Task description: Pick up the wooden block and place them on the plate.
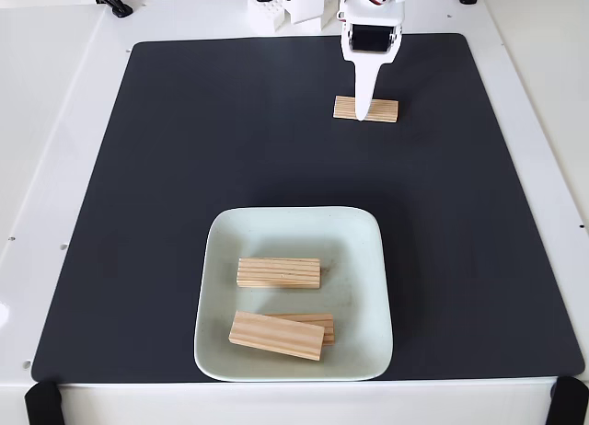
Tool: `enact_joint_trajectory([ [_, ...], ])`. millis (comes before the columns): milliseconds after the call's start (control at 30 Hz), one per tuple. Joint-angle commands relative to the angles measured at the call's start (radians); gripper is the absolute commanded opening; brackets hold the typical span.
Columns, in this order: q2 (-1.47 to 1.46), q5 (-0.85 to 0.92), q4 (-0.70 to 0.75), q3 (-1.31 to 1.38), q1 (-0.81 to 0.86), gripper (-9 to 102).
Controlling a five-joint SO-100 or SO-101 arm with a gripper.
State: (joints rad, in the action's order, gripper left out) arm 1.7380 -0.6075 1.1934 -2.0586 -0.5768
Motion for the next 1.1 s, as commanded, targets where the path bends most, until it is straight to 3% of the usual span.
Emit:
enact_joint_trajectory([
  [0,-0.021,-0.005,-0.009,0.052,-0.009,27],
  [1067,-0.120,0.003,-0.058,0.064,-0.002,27],
])
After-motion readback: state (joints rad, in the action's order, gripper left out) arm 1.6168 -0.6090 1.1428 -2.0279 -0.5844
